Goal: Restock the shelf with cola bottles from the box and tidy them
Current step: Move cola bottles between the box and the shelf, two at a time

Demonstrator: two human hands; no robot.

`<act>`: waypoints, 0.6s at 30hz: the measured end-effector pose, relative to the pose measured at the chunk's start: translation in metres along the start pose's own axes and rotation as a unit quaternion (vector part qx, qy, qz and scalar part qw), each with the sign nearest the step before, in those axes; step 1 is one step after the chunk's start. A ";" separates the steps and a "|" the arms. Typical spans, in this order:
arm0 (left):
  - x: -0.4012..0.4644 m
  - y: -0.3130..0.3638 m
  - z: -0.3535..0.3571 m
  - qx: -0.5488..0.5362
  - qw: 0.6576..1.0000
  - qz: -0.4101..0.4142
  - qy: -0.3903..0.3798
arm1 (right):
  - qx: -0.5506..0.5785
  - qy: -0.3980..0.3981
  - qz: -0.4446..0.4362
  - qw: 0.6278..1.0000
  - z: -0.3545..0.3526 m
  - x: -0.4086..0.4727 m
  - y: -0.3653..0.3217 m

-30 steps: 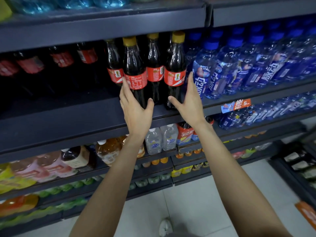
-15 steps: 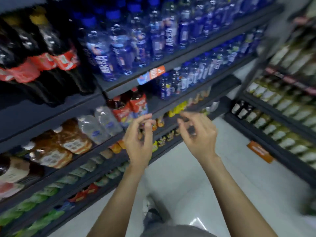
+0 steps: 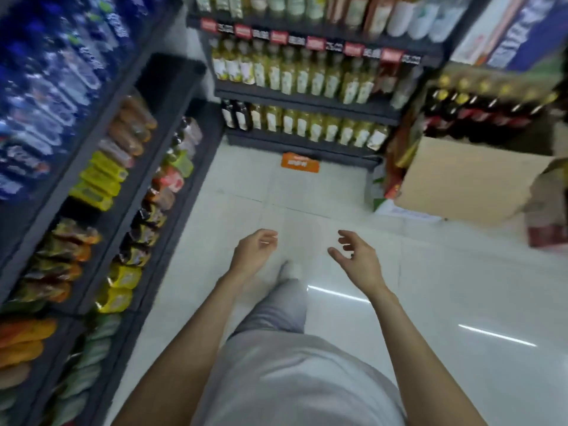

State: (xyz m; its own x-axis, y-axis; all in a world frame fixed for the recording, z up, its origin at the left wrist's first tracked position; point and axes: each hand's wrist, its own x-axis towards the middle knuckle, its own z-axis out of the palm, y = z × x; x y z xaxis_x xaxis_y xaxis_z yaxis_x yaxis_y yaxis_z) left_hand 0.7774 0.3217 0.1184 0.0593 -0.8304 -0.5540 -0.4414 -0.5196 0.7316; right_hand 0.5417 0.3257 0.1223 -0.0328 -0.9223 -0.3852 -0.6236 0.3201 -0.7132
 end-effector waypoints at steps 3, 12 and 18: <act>0.052 0.033 0.039 0.094 0.993 -0.007 -0.073 | -0.013 0.001 0.082 0.997 -0.050 0.035 0.043; 0.194 0.205 0.157 0.178 0.974 0.108 -0.089 | -0.086 0.062 0.178 0.978 -0.235 0.163 0.112; 0.296 0.302 0.236 0.183 0.974 0.121 -0.060 | -0.079 0.080 0.143 0.983 -0.319 0.273 0.139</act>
State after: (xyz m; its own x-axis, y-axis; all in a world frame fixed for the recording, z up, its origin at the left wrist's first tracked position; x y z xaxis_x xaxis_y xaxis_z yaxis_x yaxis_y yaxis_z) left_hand 0.4506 -0.0338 0.0811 -0.1810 -0.8792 -0.4408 -0.7198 -0.1870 0.6685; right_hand 0.1967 0.0493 0.1051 -0.3398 -0.8257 -0.4503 -0.6845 0.5454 -0.4836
